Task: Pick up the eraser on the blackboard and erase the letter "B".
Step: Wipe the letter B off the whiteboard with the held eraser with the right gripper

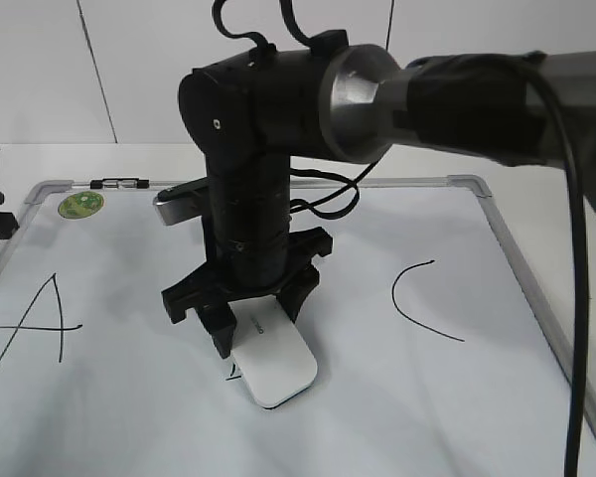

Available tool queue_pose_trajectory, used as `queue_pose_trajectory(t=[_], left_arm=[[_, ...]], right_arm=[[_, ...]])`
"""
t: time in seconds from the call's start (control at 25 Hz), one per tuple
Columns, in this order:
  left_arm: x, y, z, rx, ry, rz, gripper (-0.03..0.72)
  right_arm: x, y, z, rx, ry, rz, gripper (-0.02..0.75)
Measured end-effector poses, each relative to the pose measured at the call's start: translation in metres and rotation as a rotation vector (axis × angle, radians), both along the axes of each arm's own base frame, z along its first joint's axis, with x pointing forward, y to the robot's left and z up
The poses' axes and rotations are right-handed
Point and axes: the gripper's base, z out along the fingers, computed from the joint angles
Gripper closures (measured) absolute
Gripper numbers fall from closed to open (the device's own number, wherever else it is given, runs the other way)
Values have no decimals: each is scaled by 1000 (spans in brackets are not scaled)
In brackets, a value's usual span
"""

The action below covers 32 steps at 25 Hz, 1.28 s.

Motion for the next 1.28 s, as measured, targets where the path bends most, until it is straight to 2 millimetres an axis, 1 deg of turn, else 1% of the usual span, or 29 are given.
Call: queue_pose_trajectory(t=[0.56, 0.88, 1.28], left_arm=[[0, 0, 0, -1, 0, 0, 666], [0, 0, 0, -3, 2, 1, 666], [0, -1, 0, -7, 2, 4, 666]], right_arm=[[0, 0, 0, -1, -2, 6, 198], [5, -1, -3, -23, -42, 26, 111], [7, -1, 0, -29, -67, 39, 106]])
